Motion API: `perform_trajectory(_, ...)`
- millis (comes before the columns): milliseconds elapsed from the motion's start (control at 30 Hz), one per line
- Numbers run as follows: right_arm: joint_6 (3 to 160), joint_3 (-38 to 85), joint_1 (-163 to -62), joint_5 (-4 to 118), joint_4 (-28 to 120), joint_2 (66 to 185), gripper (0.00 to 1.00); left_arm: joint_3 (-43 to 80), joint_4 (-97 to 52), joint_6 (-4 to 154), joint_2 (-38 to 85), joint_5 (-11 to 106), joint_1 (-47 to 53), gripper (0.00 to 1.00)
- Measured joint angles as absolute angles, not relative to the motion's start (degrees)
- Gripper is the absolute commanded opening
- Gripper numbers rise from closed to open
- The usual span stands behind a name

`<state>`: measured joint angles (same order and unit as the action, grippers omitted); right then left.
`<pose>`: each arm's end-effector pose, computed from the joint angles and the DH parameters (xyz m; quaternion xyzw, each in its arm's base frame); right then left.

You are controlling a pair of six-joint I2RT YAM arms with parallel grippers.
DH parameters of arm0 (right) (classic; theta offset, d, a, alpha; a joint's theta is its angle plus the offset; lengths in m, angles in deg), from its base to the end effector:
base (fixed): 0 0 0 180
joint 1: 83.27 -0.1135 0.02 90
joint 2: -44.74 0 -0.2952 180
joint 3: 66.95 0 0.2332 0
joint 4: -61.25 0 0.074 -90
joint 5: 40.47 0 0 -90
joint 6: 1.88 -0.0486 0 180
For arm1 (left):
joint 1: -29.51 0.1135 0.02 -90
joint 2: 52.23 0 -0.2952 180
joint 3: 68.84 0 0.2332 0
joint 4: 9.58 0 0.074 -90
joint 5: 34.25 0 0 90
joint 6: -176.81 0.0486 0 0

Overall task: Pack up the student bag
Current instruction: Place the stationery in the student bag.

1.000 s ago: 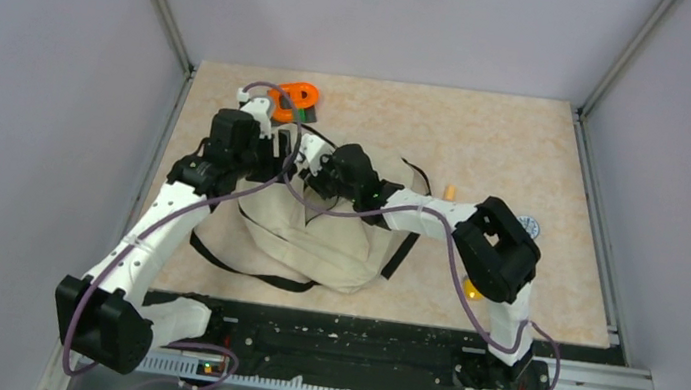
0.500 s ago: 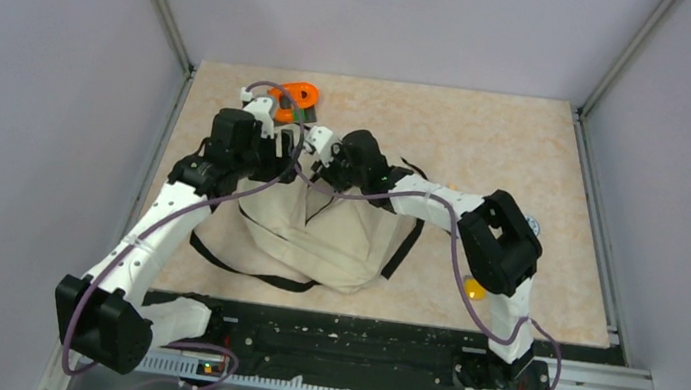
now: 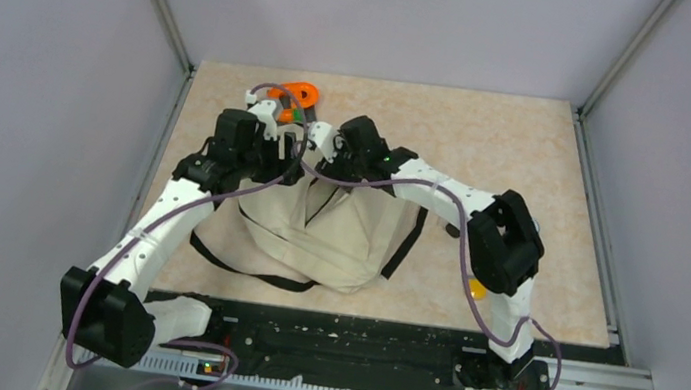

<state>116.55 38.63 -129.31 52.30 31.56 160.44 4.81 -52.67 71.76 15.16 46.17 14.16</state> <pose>0.3258 0.3412 0.2601 -0.5560 0.7146 0.0865 0.4156 0.2254 -0.0702 0.3384 0.0397 0.8910 -0.1890 0.4108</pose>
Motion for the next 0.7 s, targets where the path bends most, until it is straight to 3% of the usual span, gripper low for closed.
perform_trajectory(233, 116.3, 38.9, -129.2, 53.3, 27.1, 160.0, 0.72, 4.7, -52.6, 71.9, 15.4, 45.6, 14.1, 0.75)
perform_trajectory(700, 106.8, 31.0, -129.2, 56.9, 39.8, 153.6, 0.72, 4.7, -52.6, 72.0, 15.4, 44.6, 14.0, 0.76)
